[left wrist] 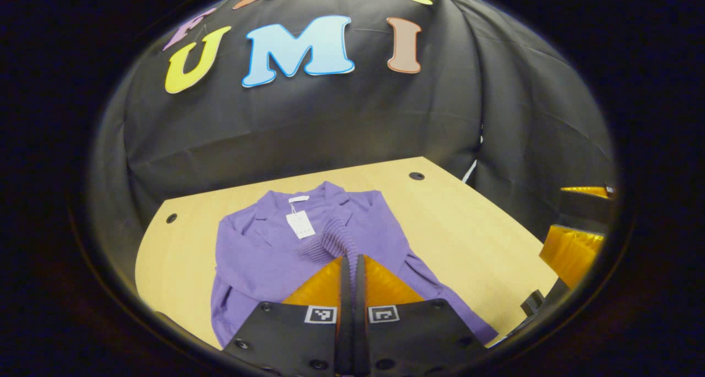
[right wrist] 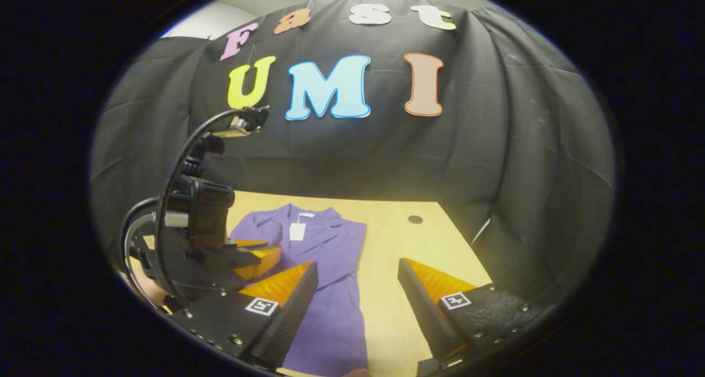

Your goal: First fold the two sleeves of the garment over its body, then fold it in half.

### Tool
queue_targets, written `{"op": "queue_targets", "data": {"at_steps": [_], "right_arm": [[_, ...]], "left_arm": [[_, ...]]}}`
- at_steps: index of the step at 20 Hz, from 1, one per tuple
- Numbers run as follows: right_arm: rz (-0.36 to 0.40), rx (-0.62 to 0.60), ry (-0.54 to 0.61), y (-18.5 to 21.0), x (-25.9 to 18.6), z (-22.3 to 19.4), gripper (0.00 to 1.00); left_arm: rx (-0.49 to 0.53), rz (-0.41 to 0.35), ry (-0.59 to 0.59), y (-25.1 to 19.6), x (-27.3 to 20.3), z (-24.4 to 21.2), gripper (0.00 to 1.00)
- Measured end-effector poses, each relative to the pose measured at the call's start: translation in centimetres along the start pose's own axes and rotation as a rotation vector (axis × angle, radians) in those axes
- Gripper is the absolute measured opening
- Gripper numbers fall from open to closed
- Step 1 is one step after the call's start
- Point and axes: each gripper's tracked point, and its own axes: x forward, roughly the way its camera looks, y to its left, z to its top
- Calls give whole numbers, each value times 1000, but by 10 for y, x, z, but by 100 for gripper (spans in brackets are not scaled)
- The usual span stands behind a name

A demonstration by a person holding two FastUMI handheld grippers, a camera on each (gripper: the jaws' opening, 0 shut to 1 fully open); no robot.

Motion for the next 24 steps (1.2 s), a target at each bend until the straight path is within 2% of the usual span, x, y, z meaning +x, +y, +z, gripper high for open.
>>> {"op": "queue_targets", "data": {"at_steps": [4,5,6,11,12,13,17,18,19,22,24], "right_arm": [[-12,-10,10,-8,-5,-6,91],[-25,-11,11,-9,-7,-8,91],[-37,-7,9,-9,-9,-8,91],[-101,18,25,6,-18,-20,91],[-107,16,39,11,-20,-27,91],[-110,15,54,18,-21,-33,91],[-119,47,137,39,-29,-74,91],[-129,57,165,41,-30,-87,91],[-139,63,189,44,-30,-100,91],[-152,73,254,46,-32,-131,91],[-166,73,271,45,-31,-144,92]], "left_arm": [[64,14,10,-7,5,-15,7],[68,-5,9,-12,5,-19,13],[65,-15,11,-11,2,-22,15],[8,-59,-18,8,-33,-23,100],[-7,-56,-20,19,-45,-26,97],[-20,-41,-18,32,-56,-32,100],[-84,30,-11,101,-102,-56,97],[-100,51,-6,120,-114,-64,100],[-109,79,-5,139,-125,-73,97],[-118,169,-9,194,-159,-94,100],[-134,205,-7,216,-170,-110,100]]}}
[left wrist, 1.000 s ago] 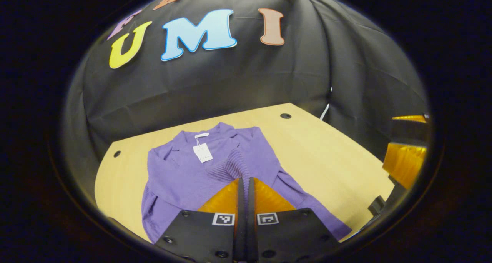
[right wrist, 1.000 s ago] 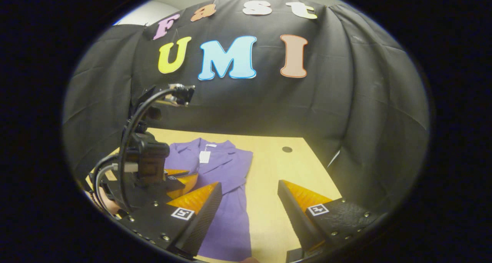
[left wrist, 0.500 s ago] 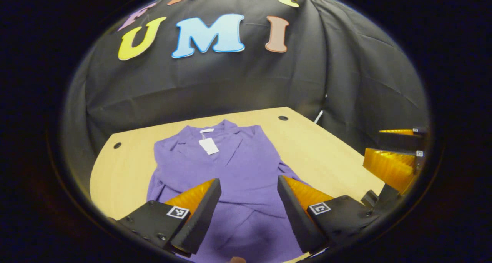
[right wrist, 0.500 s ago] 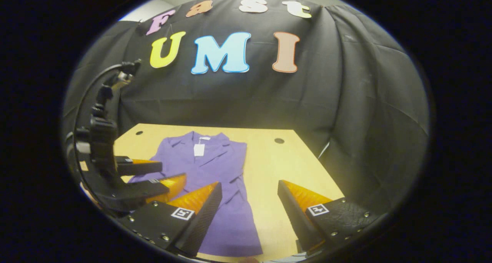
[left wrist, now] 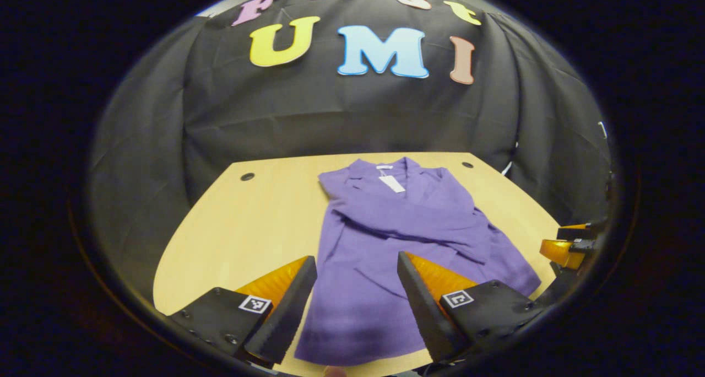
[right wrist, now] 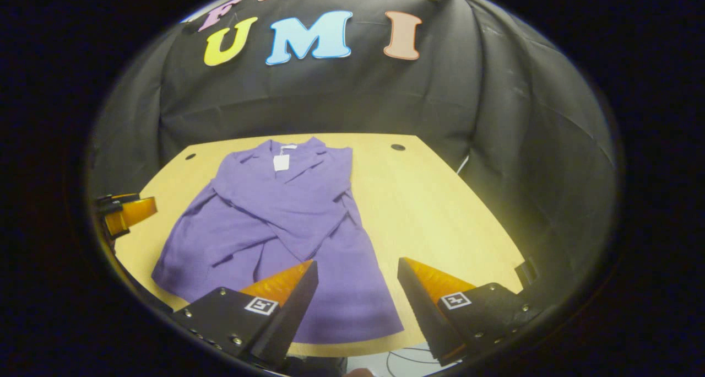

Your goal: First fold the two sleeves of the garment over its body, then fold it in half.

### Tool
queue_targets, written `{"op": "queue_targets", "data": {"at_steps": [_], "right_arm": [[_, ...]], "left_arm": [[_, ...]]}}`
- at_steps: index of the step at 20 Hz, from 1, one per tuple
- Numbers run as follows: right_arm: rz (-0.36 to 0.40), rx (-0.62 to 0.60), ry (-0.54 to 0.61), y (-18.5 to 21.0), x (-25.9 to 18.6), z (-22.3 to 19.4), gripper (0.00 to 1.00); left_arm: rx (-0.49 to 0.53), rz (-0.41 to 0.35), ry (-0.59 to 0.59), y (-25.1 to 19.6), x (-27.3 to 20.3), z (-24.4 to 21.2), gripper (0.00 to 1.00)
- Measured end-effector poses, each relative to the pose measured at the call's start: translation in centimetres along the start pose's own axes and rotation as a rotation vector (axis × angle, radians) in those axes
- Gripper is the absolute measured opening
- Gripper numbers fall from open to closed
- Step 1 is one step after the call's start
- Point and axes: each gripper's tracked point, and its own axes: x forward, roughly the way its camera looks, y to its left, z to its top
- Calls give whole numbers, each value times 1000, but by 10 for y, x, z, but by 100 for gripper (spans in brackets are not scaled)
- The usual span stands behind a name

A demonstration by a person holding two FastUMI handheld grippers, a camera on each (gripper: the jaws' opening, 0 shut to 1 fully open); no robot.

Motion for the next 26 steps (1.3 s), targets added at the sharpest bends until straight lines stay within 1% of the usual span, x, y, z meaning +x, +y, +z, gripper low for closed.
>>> {"op": "queue_targets", "data": {"at_steps": [1,2,3,6,10,14,15,16,17,19,20,21,22,23,24,25,26], "right_arm": [[-7,1,3,-5,-1,-6,92],[-13,2,4,-8,-1,-8,91],[-20,6,4,-9,-1,-9,91],[-29,23,19,-13,1,-14,91],[-23,59,84,-21,8,-37,94],[-28,121,190,-27,21,-64,94],[-28,133,213,-28,25,-70,94],[-28,137,239,-29,29,-75,94],[-22,140,259,-27,32,-80,94],[4,157,293,-20,38,-87,94],[16,166,306,-16,39,-89,94],[18,164,315,-14,40,-93,94],[9,147,318,-15,41,-95,94],[-5,120,308,-20,40,-95,94],[-33,95,289,-28,41,-92,92],[-40,87,286,-31,40,-92,91],[-25,92,311,-30,39,-97,92]], "left_arm": [[-6,10,3,9,-2,-5,100],[-11,23,1,19,-6,-8,98],[-14,29,0,27,-11,-11,100],[-46,18,21,36,-18,-27,100],[-95,7,135,49,-20,-69,100],[-135,5,247,60,-14,-105,100],[-136,0,276,62,-14,-113,100],[-134,-4,311,61,-12,-123,97],[-134,-9,342,60,-10,-132,100],[-135,-23,392,56,-5,-146,100],[-132,-25,412,54,-3,-152,97],[-129,-26,422,51,-1,-157,100],[-122,-13,431,51,-2,-160,100],[-100,-15,419,50,1,-161,99],[-87,-14,424,47,-1,-162,98],[-72,-9,422,46,-1,-162,98],[-59,-9,422,44,-2,-162,100]]}}
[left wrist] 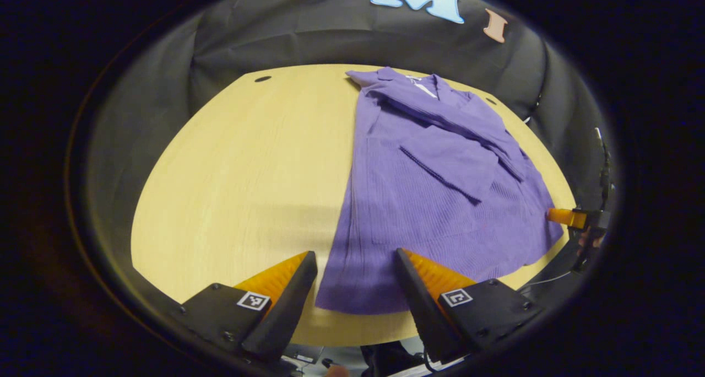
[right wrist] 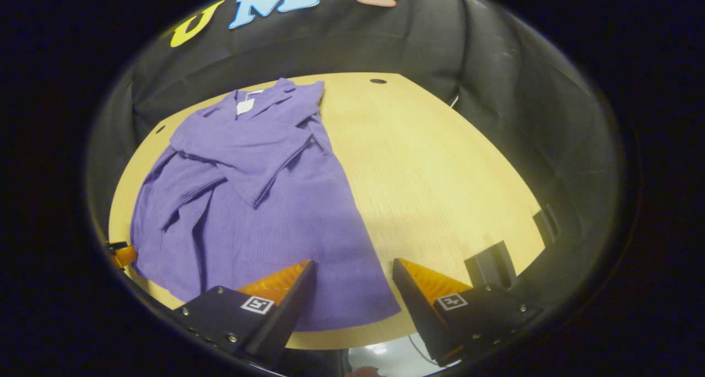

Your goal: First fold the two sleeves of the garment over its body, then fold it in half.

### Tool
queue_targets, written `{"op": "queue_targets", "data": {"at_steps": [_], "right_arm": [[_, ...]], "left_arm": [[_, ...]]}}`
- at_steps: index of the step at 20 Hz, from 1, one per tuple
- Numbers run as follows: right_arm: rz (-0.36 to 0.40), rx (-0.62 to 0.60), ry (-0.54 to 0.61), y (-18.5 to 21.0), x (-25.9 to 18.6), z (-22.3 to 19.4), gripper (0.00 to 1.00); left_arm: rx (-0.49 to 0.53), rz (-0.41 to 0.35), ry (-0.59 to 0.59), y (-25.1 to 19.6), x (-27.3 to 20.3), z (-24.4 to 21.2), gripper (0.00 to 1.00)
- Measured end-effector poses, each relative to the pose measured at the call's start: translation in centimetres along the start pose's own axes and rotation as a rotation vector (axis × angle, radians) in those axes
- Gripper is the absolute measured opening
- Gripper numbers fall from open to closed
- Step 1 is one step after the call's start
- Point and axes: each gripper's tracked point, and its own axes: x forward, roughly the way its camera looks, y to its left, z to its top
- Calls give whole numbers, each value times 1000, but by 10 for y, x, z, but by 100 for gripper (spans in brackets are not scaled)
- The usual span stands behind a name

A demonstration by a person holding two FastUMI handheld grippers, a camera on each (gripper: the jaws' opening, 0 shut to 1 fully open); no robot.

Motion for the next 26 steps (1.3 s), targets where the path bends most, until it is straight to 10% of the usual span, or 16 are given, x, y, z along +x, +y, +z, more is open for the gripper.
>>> {"op": "queue_targets", "data": {"at_steps": [7,10,15,18,26], "right_arm": [[48,-8,29,14,-1,-16,100],[73,-43,50,25,-4,-16,99],[112,-58,61,43,1,-15,51],[128,47,74,47,-1,-14,6],[290,151,66,51,-28,18,1]], "left_arm": [[102,4,15,-24,3,-6,97],[125,-17,10,-40,3,-7,66],[96,-14,-7,-51,6,-4,17],[38,-35,-6,-55,8,2,7],[-206,-251,-24,-81,-19,28,7]]}}
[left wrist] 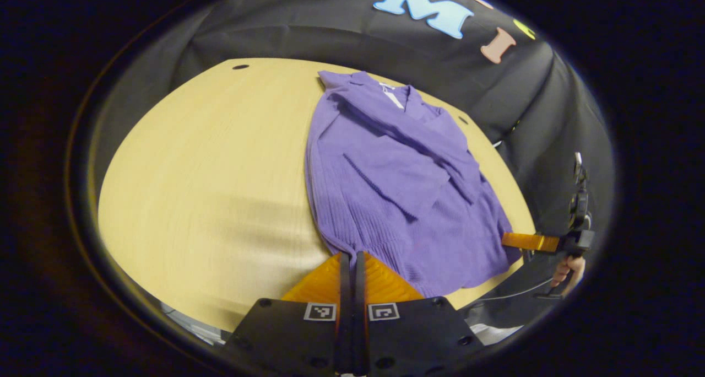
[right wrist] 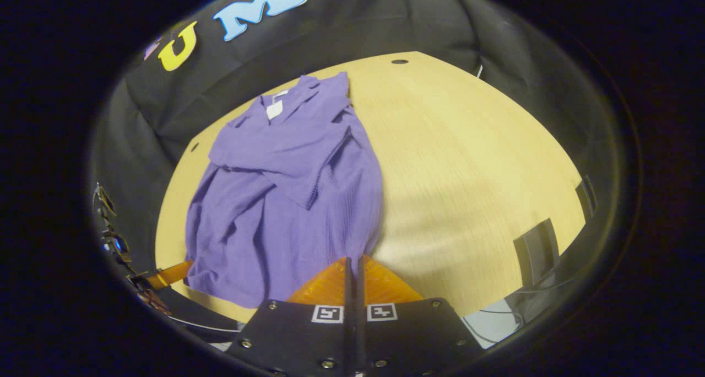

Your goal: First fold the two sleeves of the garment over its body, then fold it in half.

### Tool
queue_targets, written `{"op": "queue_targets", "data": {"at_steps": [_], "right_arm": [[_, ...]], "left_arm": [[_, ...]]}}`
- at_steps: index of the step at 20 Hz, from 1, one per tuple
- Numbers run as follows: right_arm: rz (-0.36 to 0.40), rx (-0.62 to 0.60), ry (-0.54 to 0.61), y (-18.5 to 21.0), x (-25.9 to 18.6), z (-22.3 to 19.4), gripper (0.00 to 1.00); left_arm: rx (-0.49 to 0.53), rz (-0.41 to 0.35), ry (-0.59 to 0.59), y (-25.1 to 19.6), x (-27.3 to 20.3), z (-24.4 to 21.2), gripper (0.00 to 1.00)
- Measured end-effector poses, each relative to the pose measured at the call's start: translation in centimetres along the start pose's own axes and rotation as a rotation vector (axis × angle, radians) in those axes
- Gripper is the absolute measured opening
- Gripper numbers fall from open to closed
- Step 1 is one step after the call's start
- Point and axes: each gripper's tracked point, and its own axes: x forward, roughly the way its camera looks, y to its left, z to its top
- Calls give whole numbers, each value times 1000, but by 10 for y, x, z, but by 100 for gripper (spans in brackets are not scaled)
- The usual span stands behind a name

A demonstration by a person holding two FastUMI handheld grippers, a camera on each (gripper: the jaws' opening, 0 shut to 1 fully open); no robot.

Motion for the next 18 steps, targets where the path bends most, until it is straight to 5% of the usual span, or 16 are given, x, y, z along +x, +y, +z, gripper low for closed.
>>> {"op": "queue_targets", "data": {"at_steps": [4,11,18], "right_arm": [[109,24,-66,15,-25,46,1],[275,-53,-128,38,-40,134,1],[342,-91,-190,58,-40,204,1]], "left_arm": [[-84,-59,-78,-28,-15,43,7],[-161,-45,-262,-72,-34,135,6],[-103,-67,-412,-105,-35,233,7]]}}
